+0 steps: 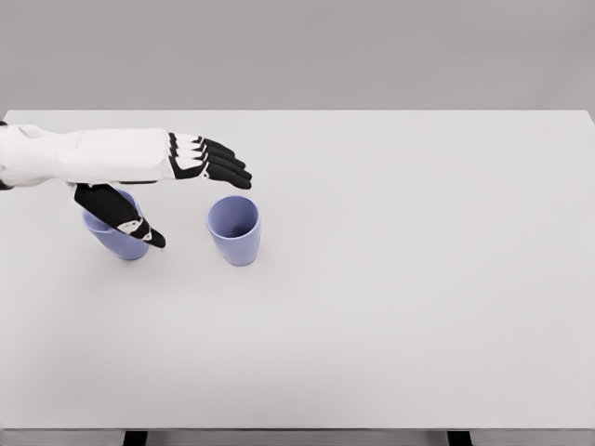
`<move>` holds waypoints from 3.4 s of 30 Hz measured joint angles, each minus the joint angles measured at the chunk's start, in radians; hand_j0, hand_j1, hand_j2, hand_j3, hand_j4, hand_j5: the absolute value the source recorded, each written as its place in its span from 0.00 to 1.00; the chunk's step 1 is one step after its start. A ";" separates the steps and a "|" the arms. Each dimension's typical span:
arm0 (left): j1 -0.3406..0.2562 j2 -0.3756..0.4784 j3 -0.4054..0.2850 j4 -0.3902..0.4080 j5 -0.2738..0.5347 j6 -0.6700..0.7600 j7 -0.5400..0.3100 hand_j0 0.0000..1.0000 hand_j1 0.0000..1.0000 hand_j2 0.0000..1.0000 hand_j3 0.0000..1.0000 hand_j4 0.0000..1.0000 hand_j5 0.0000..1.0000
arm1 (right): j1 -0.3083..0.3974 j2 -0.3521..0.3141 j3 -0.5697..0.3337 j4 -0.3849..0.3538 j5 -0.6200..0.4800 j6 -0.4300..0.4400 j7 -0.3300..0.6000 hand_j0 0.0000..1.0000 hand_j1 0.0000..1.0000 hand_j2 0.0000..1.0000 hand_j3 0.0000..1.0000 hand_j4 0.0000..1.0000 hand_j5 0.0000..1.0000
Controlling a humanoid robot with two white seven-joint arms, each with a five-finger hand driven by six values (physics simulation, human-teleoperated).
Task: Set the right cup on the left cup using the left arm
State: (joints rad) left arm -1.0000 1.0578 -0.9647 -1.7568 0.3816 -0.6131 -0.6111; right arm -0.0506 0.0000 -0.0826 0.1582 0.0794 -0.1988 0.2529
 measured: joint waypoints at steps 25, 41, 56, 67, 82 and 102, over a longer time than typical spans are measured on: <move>-0.042 -0.235 -0.176 0.308 -0.151 -0.001 0.000 1.00 1.00 1.00 1.00 1.00 1.00 | 0.029 0.000 0.001 0.006 -0.004 0.001 0.000 1.00 1.00 1.00 1.00 1.00 1.00; -0.040 -0.274 -0.173 0.420 -0.186 0.000 0.000 1.00 1.00 1.00 1.00 1.00 1.00 | 0.029 0.000 0.001 0.006 -0.004 0.001 0.000 1.00 1.00 1.00 1.00 1.00 1.00; 0.023 -0.356 -0.163 0.499 -0.246 0.000 0.000 1.00 1.00 1.00 1.00 1.00 1.00 | 0.029 0.000 0.001 0.006 -0.004 0.001 0.000 1.00 1.00 1.00 1.00 1.00 1.00; 0.038 -0.370 -0.159 0.515 -0.291 0.000 0.000 0.78 0.78 0.78 0.78 0.78 0.78 | 0.029 0.000 0.001 0.006 -0.004 0.001 0.000 1.00 1.00 1.00 1.00 1.00 1.00; 0.058 -0.344 -0.099 0.478 -0.283 0.002 0.002 0.54 0.54 0.54 0.54 0.54 0.54 | 0.029 0.000 0.001 0.006 -0.004 0.001 0.000 1.00 1.00 1.00 1.00 1.00 1.00; 0.003 0.155 0.039 0.185 -0.017 -0.001 0.000 0.54 0.54 0.54 0.54 0.54 0.54 | 0.029 0.000 0.001 0.006 -0.004 0.001 0.000 1.00 1.00 1.00 1.00 1.00 1.00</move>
State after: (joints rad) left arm -0.9971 1.2124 -0.9253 -1.5721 0.3647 -0.6142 -0.6114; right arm -0.0215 0.0000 -0.0814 0.1641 0.0755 -0.1977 0.2528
